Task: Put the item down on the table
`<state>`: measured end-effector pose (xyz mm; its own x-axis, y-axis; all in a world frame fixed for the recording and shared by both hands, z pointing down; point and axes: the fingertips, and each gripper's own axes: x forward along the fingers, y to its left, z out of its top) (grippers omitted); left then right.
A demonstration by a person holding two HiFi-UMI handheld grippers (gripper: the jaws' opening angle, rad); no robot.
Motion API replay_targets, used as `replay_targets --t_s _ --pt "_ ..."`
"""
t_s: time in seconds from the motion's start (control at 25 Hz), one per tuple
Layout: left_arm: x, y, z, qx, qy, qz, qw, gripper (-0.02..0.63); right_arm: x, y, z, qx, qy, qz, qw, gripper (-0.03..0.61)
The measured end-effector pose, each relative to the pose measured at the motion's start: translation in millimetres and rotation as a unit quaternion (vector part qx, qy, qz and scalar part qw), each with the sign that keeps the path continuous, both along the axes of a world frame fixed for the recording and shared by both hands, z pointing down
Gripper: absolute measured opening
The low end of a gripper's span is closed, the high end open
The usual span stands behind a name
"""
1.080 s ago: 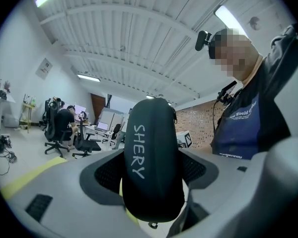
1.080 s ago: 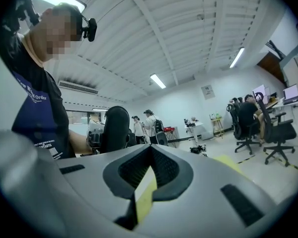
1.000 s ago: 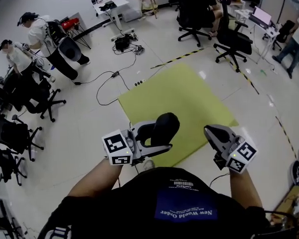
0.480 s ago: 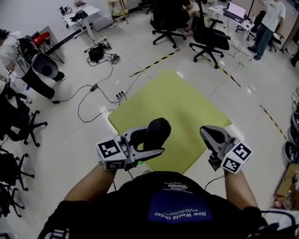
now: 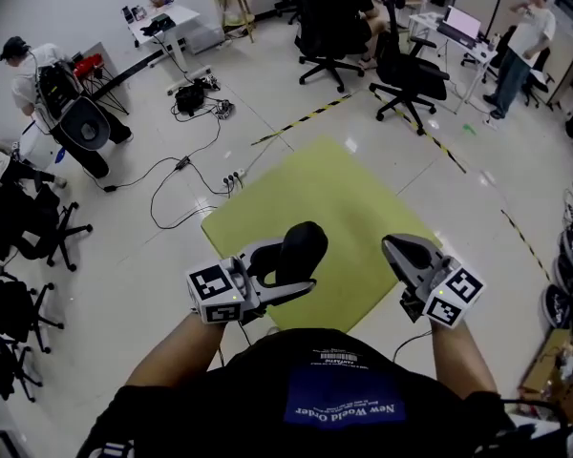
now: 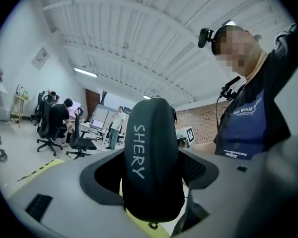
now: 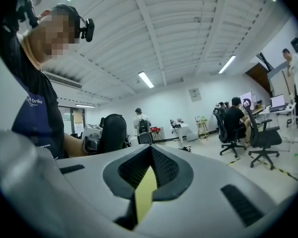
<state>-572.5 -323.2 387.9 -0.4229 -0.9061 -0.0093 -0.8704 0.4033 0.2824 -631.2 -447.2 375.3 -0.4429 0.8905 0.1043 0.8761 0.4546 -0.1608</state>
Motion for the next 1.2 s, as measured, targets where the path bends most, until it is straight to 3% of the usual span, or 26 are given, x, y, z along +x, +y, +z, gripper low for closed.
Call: replay_targets --t_s 0.16,0.32,0.64,0.88,1.2 --pt "-17 7 3 -0.034 -0.014 -0.012 0.9992 0.328 -14 -4 -2 -0.004 -0.004 -0.004 1.000 -0.012" --pt "-55 23 7 -0.096 -0.027 -0.015 0.9949 0.328 -38 4 -10 -0.007 -0.019 -0.007 1.000 -0.012" --pt "-154 33 88 -0.242 -0.023 0.024 0.9698 0.328 -114 -1 20 0.008 -0.031 0.029 0.999 -0.012" --pt "-206 31 181 -0.332 0.008 0.069 0.9407 0.328 -161 -7 77 0.032 -0.001 0.047 0.998 -0.011" --pt "-252 22 297 -0.456 0.011 0.106 0.8835 0.329 -199 -8 144 0.036 0.029 0.054 0.997 -0.012"
